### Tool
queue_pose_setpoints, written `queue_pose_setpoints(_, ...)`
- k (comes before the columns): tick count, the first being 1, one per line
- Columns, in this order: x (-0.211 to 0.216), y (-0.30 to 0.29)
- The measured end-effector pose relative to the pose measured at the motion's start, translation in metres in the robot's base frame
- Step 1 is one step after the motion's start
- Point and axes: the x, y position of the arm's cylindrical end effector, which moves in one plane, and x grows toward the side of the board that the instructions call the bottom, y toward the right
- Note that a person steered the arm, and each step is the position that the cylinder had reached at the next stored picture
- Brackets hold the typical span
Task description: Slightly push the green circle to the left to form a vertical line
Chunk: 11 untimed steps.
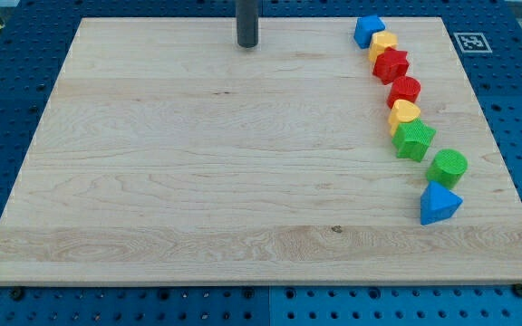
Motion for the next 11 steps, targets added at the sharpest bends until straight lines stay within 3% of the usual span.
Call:
queue_pose_setpoints(2,0.007,0.000)
queue_pose_setpoints(3,0.034,0.000)
queue_pose_setpoints(7,0.264,0.081)
queue_pose_setpoints(9,0.361,0.157)
queue_pose_setpoints(11,0.356,0.248)
